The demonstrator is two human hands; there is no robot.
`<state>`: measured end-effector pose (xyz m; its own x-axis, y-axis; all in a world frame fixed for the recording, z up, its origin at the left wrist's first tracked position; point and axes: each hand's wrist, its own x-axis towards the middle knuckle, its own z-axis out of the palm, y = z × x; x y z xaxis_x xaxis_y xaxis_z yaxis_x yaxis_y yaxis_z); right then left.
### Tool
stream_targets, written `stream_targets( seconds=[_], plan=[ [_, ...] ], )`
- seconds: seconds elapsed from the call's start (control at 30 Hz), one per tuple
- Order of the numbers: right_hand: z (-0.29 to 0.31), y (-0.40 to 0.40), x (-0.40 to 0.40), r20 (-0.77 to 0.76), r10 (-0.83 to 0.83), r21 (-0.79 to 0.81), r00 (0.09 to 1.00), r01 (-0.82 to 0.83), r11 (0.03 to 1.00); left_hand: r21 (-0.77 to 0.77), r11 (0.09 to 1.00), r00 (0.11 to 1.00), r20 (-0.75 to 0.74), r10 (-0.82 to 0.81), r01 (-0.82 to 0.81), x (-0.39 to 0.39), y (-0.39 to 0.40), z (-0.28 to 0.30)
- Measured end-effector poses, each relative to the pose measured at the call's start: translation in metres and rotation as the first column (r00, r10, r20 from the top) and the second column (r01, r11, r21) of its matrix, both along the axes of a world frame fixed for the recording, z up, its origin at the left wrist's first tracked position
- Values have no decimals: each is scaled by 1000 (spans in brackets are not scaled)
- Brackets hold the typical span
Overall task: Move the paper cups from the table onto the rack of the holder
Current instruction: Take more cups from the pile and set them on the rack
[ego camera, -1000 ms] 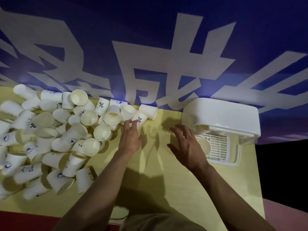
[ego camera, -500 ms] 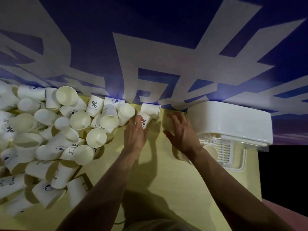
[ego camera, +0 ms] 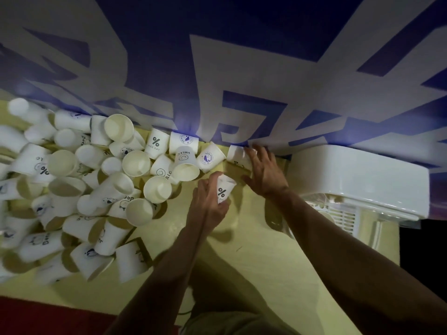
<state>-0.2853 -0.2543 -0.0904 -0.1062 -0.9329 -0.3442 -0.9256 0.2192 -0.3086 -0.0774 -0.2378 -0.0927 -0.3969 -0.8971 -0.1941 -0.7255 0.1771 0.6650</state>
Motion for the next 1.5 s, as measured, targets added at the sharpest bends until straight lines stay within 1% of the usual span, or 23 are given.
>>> stream_targets(
  seconds=[0.03, 0.1, 0.13, 0.2, 0.23, 0.3, 0.37, 0.43, 0.5, 0.57, 0.67, 0.8, 0.9, 1.03, 1.13, 1.33, 1.5],
  plan=[
    [-2, -1, 1, 15, -7, 2, 1000, 7, 1000, 16, 1000, 999, 34, -6, 5, 2, 2, 3],
    [-5, -3, 3, 44, -31, -4, 999, 31, 1000, -41, 998, 992, 113, -52, 57, 7, 9, 5],
    [-7, -3, 4, 47, -43, -4, 998, 43, 999, -54, 998, 997, 71, -23, 27, 9, 12, 6],
    [-9, -1, 6, 38, -63, 9, 997, 63, 998, -41, 995, 995, -57, 86, -89, 13, 18, 9],
    [-11, 2, 6, 35, -71, 19, 997, 70, 997, -56, 992, 990, -86, 112, -117, 14, 21, 12],
    [-11, 9, 7, 50, -84, 36, 995, 83, 996, -72, 991, 987, -124, 107, -116, 17, 27, 15],
    [-8, 18, 8, 87, -118, 46, 989, 114, 992, -51, 994, 982, -167, 91, -101, 20, 32, 19],
    [-1, 30, 9, 141, -159, 30, 977, 156, 987, -5, 996, 977, -194, 92, -94, 21, 36, 25],
    [9, 45, 10, 167, -150, -41, 975, 159, 986, 31, 994, 979, -171, 109, -105, 18, 38, 34],
    [23, 62, 10, 170, -127, -123, 977, 149, 981, 22, 994, 984, -140, 107, -105, 13, 40, 44],
    [51, 92, 9, 214, -151, -219, 965, 198, 955, -5, 997, 989, -128, 75, -76, 3, 45, 61],
    [87, 147, 1, 226, -93, -348, 970, 170, 922, -20, 999, 996, -88, 33, -35, -14, 59, 77],
    [109, 191, -12, 281, -128, -404, 951, 238, 883, -53, 999, 997, -80, -7, 3, -27, 76, 87],
    [121, 250, -38, 324, -239, -420, 915, 366, 830, -52, 997, 994, -92, -66, 61, -54, 105, 99],
    [122, 287, -55, 359, -287, -440, 888, 432, 787, -58, 993, 989, -96, -110, 104, -80, 123, 108],
    [122, 331, -87, 403, -339, -421, 850, 501, 756, -129, 979, 974, -146, -174, 156, -129, 150, 119],
    [123, 353, -113, 439, -343, -433, 831, 530, 729, -189, 967, 973, -121, -198, 173, -157, 161, 117]
  ],
)
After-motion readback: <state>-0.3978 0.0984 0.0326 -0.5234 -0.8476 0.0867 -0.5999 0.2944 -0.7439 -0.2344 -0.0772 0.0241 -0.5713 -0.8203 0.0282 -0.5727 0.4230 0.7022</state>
